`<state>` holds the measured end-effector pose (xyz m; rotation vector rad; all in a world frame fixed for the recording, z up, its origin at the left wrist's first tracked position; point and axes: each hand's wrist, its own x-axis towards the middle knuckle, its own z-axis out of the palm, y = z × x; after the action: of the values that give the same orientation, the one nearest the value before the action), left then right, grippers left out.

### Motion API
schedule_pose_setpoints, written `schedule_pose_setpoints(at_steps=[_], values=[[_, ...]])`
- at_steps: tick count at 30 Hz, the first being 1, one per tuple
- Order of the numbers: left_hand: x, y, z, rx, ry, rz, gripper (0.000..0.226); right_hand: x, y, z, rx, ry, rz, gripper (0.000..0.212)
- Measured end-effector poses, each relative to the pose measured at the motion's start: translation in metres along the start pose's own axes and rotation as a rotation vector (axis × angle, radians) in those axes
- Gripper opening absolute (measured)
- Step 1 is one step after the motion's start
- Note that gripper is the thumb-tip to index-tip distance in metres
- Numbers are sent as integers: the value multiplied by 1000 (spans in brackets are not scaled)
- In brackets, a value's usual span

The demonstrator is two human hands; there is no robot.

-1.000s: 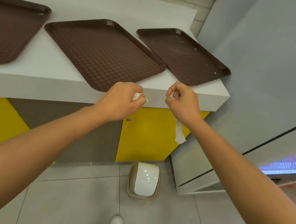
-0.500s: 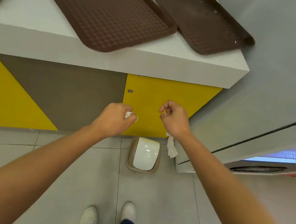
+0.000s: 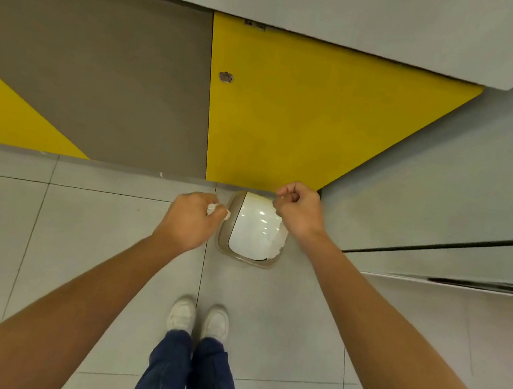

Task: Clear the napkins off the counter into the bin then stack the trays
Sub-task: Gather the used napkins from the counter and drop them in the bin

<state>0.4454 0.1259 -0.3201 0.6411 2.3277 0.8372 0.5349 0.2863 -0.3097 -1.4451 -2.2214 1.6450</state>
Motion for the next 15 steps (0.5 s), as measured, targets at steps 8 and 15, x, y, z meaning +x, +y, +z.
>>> schedule_pose_setpoints(at_steps=[8,15], values=[[53,-75,88,-8,-20,-45,28,67,115,65,210,88,176,24],[69,-134,136,-48,-53,-90,30,97,212,108,24,140,97,18]])
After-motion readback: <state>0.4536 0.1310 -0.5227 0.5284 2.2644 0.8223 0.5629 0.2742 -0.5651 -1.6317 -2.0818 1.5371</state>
